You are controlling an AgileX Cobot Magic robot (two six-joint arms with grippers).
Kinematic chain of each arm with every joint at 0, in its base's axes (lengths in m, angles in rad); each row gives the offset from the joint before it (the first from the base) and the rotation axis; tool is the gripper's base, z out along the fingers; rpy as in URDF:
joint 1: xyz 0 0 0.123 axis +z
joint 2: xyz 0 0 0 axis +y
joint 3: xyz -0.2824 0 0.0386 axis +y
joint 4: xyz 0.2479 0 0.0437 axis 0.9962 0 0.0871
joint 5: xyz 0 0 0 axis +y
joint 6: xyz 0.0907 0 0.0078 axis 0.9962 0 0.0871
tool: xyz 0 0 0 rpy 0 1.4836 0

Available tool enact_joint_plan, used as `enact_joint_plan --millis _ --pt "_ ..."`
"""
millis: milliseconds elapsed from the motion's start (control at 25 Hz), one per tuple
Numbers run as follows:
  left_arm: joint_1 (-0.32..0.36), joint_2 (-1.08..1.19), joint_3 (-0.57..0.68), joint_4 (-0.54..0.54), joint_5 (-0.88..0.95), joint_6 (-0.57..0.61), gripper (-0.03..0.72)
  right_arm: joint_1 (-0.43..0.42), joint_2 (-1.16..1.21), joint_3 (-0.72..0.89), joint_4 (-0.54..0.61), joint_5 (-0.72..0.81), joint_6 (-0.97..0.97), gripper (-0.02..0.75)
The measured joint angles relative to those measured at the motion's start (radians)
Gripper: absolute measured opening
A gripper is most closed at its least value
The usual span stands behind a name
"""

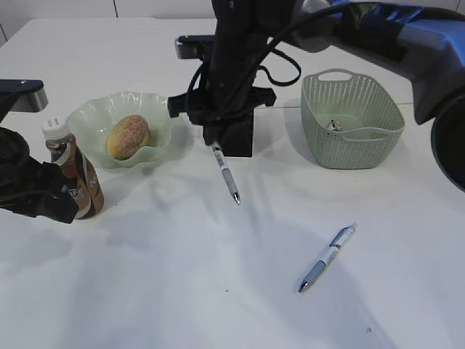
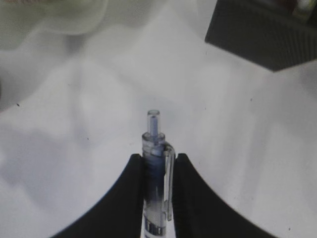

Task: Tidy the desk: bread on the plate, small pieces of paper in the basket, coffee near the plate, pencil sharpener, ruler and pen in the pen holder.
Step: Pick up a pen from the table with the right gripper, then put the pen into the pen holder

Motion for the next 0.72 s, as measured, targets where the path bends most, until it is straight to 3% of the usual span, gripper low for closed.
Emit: enact_joint_plan --millis 720 --pt "0.000 0.000 0.000 0.000 0.000 0.000 0.400 0.000 -0.079 -0.049 -0.156 -0.199 -0.031 0.128"
